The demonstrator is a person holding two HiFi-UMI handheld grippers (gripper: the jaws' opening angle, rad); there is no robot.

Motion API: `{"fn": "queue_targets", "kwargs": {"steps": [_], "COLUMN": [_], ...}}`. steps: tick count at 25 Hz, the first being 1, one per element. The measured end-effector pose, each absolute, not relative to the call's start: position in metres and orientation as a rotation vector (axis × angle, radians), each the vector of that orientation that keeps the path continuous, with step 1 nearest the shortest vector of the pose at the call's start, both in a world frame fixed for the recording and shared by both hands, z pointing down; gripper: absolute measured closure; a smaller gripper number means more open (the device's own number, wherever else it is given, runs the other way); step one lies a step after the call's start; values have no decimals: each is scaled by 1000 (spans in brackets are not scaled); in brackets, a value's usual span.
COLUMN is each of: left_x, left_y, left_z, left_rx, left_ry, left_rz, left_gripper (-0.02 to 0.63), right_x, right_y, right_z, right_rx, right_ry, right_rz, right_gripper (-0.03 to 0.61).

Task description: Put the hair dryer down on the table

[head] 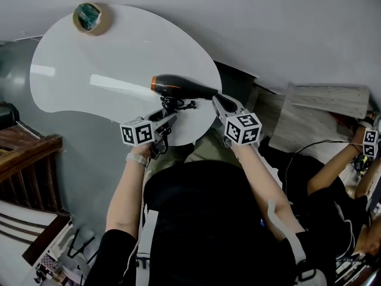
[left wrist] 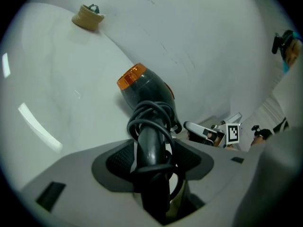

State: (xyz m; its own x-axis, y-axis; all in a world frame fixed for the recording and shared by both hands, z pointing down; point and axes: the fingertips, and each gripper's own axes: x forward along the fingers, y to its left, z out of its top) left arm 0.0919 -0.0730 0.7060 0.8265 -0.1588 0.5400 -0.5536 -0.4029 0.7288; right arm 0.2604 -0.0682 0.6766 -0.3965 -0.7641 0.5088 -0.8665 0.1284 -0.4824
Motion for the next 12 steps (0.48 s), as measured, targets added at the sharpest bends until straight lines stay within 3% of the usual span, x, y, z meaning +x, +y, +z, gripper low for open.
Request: {"fn": "queue_targets", "kwargs": {"steps": [12], "left_x": [76], "left_y": [-66], "left_z": [721], "left_rx": [2036], "left_ry": [-671], "left_rz": [713], "left_gripper": [345], "right_x": [257], "right_y": [-69], "right_z": [678], "right_rx": [1566], "right_ry": [-2272], "right_rz": [1094], "right_gripper": [521]}}
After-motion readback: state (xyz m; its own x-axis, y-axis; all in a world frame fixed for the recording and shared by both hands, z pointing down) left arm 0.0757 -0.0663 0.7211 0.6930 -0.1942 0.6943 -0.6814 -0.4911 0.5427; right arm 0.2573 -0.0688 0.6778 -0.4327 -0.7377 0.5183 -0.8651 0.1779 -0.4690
